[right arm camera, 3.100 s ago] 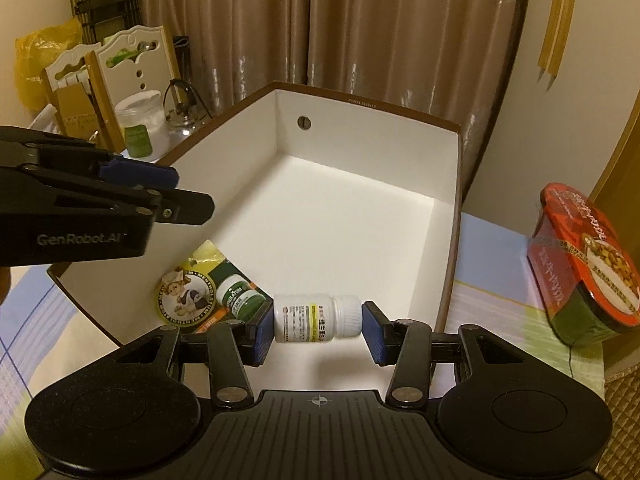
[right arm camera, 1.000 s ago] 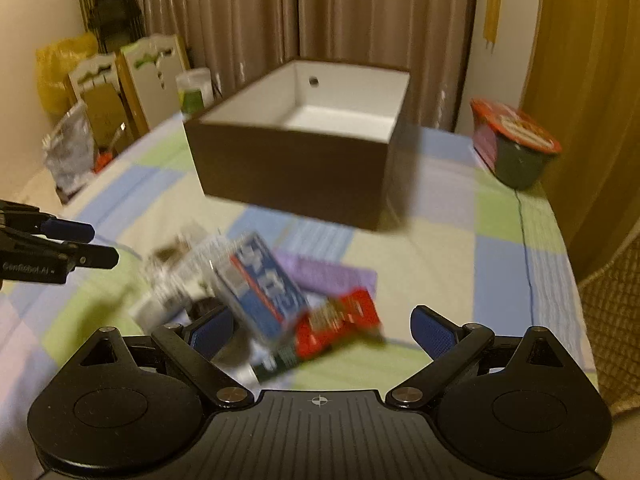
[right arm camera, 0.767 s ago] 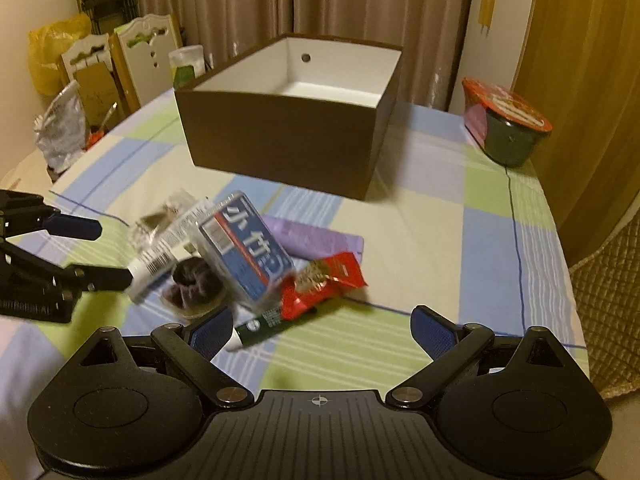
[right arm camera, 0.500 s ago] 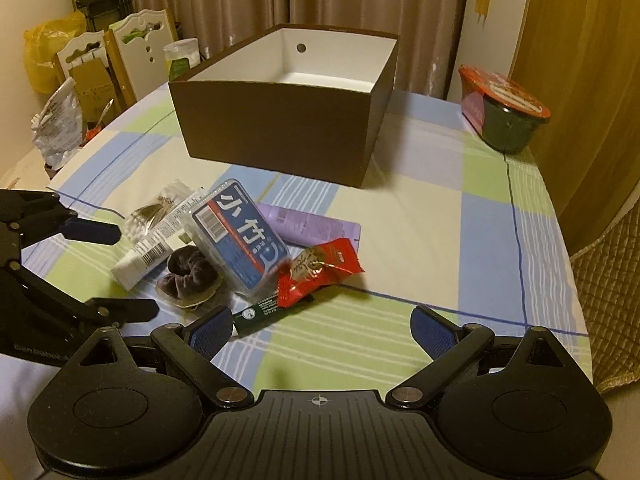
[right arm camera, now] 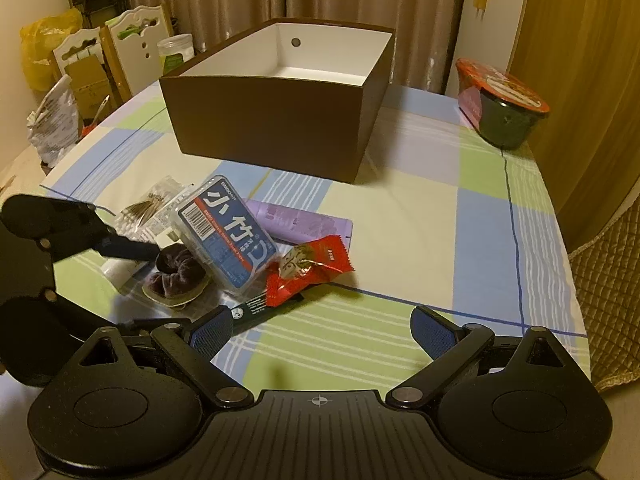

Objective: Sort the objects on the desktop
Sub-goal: 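Move both grippers back toward the remaining items on the table, then grasp the brown scrunchie with the left gripper while the right gripper grasps the red candy packet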

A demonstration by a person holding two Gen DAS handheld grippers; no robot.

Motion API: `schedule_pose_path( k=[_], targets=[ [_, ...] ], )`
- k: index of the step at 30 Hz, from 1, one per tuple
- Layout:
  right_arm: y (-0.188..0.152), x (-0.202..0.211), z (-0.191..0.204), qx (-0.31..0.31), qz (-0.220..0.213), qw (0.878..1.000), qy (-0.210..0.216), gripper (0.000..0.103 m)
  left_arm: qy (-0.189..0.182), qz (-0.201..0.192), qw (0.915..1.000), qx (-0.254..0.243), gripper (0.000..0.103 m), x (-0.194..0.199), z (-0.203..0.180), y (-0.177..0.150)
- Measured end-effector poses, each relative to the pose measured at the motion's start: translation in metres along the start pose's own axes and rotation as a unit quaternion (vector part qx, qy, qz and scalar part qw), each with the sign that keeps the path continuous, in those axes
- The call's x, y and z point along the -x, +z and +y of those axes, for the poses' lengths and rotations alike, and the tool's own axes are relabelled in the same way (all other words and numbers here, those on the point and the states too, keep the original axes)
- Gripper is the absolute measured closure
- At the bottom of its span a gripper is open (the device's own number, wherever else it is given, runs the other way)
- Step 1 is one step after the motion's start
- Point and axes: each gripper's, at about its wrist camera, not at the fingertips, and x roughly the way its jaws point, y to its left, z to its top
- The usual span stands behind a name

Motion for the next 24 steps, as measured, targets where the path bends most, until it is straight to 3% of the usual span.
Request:
schedule_pose_path(
  k=[2, 4, 6, 11, 18, 24],
  targets=[
    [0.0, 0.0, -0.001, -0.001, 0.0, 1.0, -0.001, 0.005, 0.001, 0.002, 1.0, 0.0, 0.045, -0.002, 0.0, 0.0],
    [0.0, -0.001, -0.002, -0.001, 0.001, 1.0, -0.001, 0.005, 0.002, 0.004, 1.0, 0.0, 0.055, -0.005, 0.001, -0.001],
    [0.0, -0.002, -0.002, -0.001, 0.003, 1.0, -0.001, 0.005, 0.003, 0.006, 1.0, -0.001, 0.072, -0.007, 0.001, -0.001],
    [0.002, -0.01, 0.0, 0.013, 0.006, 1.0, 0.004, 0.005, 0.004, 0.008, 1.0, -0.002, 0.093, -0.007, 0.004, -0.003],
    [0.014, -0.032, 0.003, 0.047, 0.001, 0.999, 0.009, 0.005, 0.002, 0.002, 0.9998, 0.02, 0.095, 0.017, 0.015, -0.007],
    [0.023, -0.053, -0.026, -0.051, 0.014, 0.998, 0.032, 0.006, 0.006, -0.004, 0.9991, 0.041, 0.095, 0.035, 0.019, -0.009]
  ],
)
